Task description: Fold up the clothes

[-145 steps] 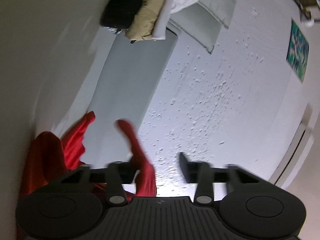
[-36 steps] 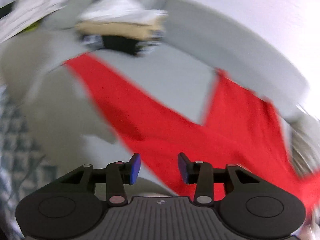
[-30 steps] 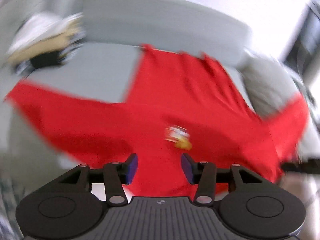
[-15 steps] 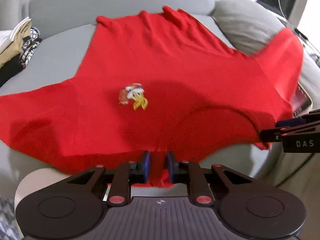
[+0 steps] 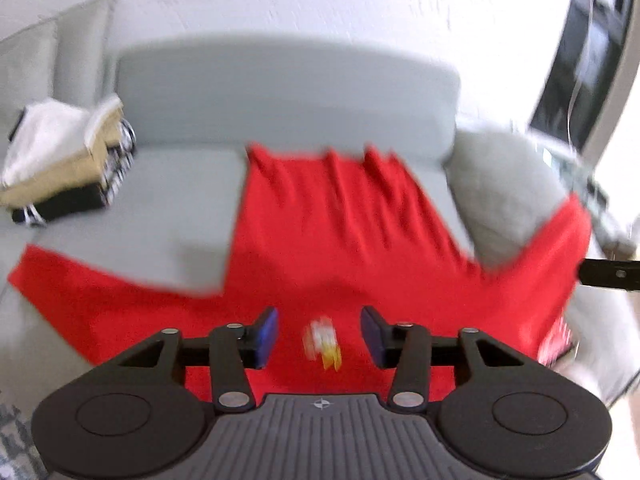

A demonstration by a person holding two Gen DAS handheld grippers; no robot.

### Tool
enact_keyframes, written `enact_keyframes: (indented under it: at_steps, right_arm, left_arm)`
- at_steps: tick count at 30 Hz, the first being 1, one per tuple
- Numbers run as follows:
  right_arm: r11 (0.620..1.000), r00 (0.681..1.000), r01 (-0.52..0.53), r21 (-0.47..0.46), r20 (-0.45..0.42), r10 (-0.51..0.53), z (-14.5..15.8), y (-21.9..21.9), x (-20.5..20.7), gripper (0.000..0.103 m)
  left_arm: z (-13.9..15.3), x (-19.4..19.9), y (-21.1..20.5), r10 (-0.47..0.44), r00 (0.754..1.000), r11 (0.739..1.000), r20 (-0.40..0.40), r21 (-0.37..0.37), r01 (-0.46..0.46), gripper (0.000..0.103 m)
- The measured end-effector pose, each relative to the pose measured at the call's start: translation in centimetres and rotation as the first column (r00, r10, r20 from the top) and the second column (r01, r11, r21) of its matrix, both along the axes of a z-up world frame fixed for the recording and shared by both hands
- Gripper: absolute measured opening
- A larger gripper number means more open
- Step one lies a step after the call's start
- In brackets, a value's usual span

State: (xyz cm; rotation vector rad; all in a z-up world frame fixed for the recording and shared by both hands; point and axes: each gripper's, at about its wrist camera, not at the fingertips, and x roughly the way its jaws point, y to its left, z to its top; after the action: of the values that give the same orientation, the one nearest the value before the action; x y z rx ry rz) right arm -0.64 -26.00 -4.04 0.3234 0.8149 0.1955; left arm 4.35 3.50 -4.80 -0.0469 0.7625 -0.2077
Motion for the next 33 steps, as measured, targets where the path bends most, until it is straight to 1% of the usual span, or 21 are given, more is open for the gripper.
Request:
enact_keyframes:
  at_steps: [2, 3, 6, 7, 9, 11, 13, 15, 16, 17, 18, 22, 24, 27, 29, 32, 33]
  right_arm:
    - [1.0, 0.998, 0.01, 0.017, 0.064, -0.011, 2.5, -1.0, 0.7, 0.066]
    - [1.0, 0.997, 0.015, 0.019, 0.078, -0.016, 3.4, -1.4, 1.6, 0.066]
    - [0.999, 0.993, 0.028, 0.023, 0.116, -0.031, 5.7, -2.5, 4.2, 0.066]
    - [0.999, 0.992, 0.033, 0.016, 0.119, -0.035, 6.1, -2.9, 5.2, 0.066]
    - [0.999, 0.992, 0.033, -0.004, 0.126, -0.032, 6.1, -3.3, 7.6, 0.066]
    - [0.999, 0.992, 0.026, -0.021, 0.124, -0.023, 5.3, -3.7, 10.6, 0.066]
    - [0.999, 0.995, 0.027, -0.023, 0.102, -0.024, 3.4, -4.3, 14.4, 0.066]
    - [0.999, 0.997, 0.031, -0.013, 0.066, -0.03, 0.5, -4.7, 18.4, 0.061]
    - [0.999, 0.998, 0.036, -0.003, 0.045, -0.036, -1.1, -4.9, 20.4, 0.054]
    - [0.999, 0.999, 0.046, 0.008, 0.025, -0.046, -2.7, -5.0, 22.4, 0.05]
    - [0.998, 0.998, 0.059, 0.015, 0.014, -0.059, -4.2, -5.2, 24.2, 0.049]
    - [0.991, 0.992, 0.129, 0.033, 0.007, -0.13, -9.5, -6.3, 31.2, 0.049]
    - [0.984, 0.986, 0.166, 0.059, -0.012, -0.165, -11.9, -6.9, 35.0, 0.049]
    - [0.974, 0.977, 0.211, 0.086, -0.032, -0.209, -14.7, -7.7, 39.9, 0.049]
    - [0.969, 0.975, 0.22, 0.116, -0.033, -0.218, -16.1, -8.1, 42.6, 0.049]
    - [0.971, 0.987, 0.163, 0.175, -0.031, -0.16, -17.8, -8.1, 45.2, 0.048]
    - [0.976, 0.991, 0.133, 0.173, -0.015, -0.132, -18.0, -7.7, 45.7, 0.049]
  left_arm:
    - [1.4, 2.0, 0.6, 0.009, 0.999, 1.0, 0.035, -0.024, -0.008, 0.049]
    - [2.0, 3.1, 1.1, 0.015, 0.999, 1.0, 0.046, -0.028, -0.014, 0.049]
    - [3.1, 6.8, 1.9, 0.035, 0.996, 0.999, 0.077, -0.007, -0.034, 0.049]
    - [3.1, 8.1, 2.1, 0.034, 0.996, 0.999, 0.083, 0.001, -0.034, 0.05]
    - [2.0, 11.7, 2.7, 0.036, 0.997, 0.999, 0.064, -0.008, -0.035, 0.052]
    - [0.3, 15.3, 3.5, 0.048, 0.998, 0.999, 0.027, -0.026, -0.047, 0.052]
    - [-2.4, 19.0, 4.2, 0.074, 0.997, 0.996, -0.022, -0.042, -0.075, 0.051]
    - [-5.4, 22.6, 4.8, 0.105, 0.992, 0.993, -0.069, -0.05, -0.108, 0.048]
    - [-6.8, 24.1, 4.9, 0.113, 0.99, 0.992, -0.082, -0.045, -0.117, 0.048]
    - [-8.1, 25.6, 5.0, 0.114, 0.989, 0.992, -0.089, -0.034, -0.117, 0.048]
    - [-9.4, 27.1, 4.8, 0.113, 0.989, 0.993, -0.093, -0.019, -0.115, 0.048]
    - [-13.5, 31.9, 4.3, 0.111, 0.99, 0.994, -0.087, 0.033, -0.109, 0.048]
    - [-14.8, 33.5, 4.1, 0.101, 0.992, 0.995, -0.081, 0.036, -0.098, 0.048]
    - [-15.8, 34.8, 3.5, 0.082, 0.995, 0.996, -0.064, 0.039, -0.079, 0.048]
    - [-16.4, 35.2, 3.0, 0.063, 0.996, 0.997, -0.063, 0.047, -0.06, 0.048]
    - [-17.0, 35.4, 2.7, 0.034, 0.997, 0.998, -0.063, 0.059, -0.03, 0.048]
    - [-17.1, 35.4, 2.6, 0.026, 0.998, 0.998, -0.061, 0.063, -0.022, 0.048]
